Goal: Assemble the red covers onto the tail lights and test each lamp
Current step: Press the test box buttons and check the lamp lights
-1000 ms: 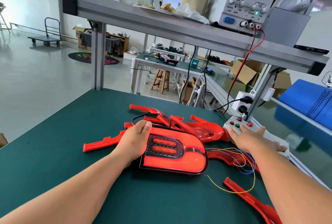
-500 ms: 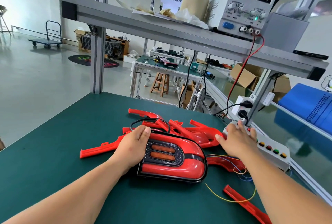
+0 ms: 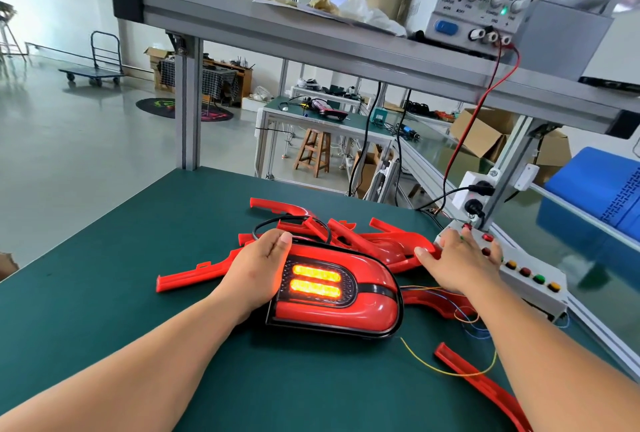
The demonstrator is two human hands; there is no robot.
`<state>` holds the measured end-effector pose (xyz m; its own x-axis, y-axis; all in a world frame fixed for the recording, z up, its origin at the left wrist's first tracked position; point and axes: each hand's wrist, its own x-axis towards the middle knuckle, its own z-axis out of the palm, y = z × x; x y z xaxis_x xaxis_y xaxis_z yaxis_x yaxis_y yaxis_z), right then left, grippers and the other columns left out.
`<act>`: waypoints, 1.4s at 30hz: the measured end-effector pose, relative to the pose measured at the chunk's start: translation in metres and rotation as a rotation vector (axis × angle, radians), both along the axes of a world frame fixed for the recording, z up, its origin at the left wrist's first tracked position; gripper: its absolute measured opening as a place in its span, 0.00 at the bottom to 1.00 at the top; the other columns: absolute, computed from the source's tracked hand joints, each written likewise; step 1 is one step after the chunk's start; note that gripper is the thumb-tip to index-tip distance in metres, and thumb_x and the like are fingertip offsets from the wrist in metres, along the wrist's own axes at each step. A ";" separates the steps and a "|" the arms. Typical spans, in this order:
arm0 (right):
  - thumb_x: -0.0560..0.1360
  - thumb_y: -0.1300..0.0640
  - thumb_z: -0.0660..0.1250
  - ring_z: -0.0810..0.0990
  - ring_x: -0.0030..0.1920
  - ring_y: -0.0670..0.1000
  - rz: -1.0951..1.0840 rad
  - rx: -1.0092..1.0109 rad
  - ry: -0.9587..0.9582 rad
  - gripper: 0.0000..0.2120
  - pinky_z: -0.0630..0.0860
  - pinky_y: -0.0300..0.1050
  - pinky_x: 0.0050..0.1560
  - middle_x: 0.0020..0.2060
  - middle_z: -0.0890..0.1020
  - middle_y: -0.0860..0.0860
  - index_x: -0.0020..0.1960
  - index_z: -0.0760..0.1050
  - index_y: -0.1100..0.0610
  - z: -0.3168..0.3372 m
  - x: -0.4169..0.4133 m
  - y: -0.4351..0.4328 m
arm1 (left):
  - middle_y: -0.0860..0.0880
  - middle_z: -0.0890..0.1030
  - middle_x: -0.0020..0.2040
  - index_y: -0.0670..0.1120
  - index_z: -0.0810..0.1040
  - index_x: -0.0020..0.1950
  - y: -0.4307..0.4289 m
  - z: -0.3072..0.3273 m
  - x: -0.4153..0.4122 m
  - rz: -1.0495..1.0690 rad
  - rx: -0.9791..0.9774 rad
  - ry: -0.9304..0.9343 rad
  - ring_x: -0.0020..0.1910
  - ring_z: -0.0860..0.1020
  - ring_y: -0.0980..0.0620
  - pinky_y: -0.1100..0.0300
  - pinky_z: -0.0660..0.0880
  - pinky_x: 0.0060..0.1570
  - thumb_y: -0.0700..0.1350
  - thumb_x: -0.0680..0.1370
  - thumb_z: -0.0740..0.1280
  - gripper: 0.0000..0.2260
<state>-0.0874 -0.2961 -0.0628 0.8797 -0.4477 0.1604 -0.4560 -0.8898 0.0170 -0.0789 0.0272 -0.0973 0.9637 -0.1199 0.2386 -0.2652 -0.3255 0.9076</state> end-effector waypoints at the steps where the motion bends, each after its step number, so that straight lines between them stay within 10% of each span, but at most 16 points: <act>1: 0.76 0.31 0.50 0.57 0.76 0.52 -0.001 0.002 0.001 0.29 0.45 0.61 0.74 0.71 0.67 0.52 0.68 0.67 0.50 0.000 0.000 0.000 | 0.54 0.68 0.30 0.47 0.72 0.42 0.000 0.000 0.000 0.002 0.004 -0.001 0.31 0.65 0.55 0.57 0.63 0.33 0.54 0.83 0.53 0.17; 34: 0.78 0.32 0.50 0.41 0.79 0.49 0.103 0.044 0.040 0.27 0.46 0.62 0.74 0.79 0.50 0.46 0.70 0.63 0.46 0.002 -0.012 0.005 | 0.56 0.75 0.32 0.58 0.75 0.40 0.002 -0.001 -0.002 -0.060 -0.081 0.033 0.34 0.71 0.59 0.64 0.68 0.39 0.53 0.82 0.57 0.13; 38: 0.77 0.36 0.60 0.72 0.67 0.48 0.304 0.112 -0.015 0.08 0.66 0.51 0.65 0.58 0.77 0.38 0.50 0.73 0.38 0.012 -0.026 0.031 | 0.52 0.75 0.38 0.53 0.78 0.46 0.010 0.006 -0.007 -0.169 -0.162 0.112 0.40 0.72 0.55 0.58 0.69 0.46 0.51 0.83 0.58 0.12; 42: 0.78 0.42 0.64 0.75 0.52 0.46 0.499 0.223 0.055 0.09 0.73 0.47 0.56 0.48 0.76 0.42 0.50 0.81 0.43 0.005 -0.043 0.059 | 0.47 0.76 0.42 0.50 0.80 0.48 0.022 0.013 -0.013 -0.214 -0.113 0.154 0.43 0.72 0.51 0.57 0.67 0.46 0.49 0.82 0.59 0.11</act>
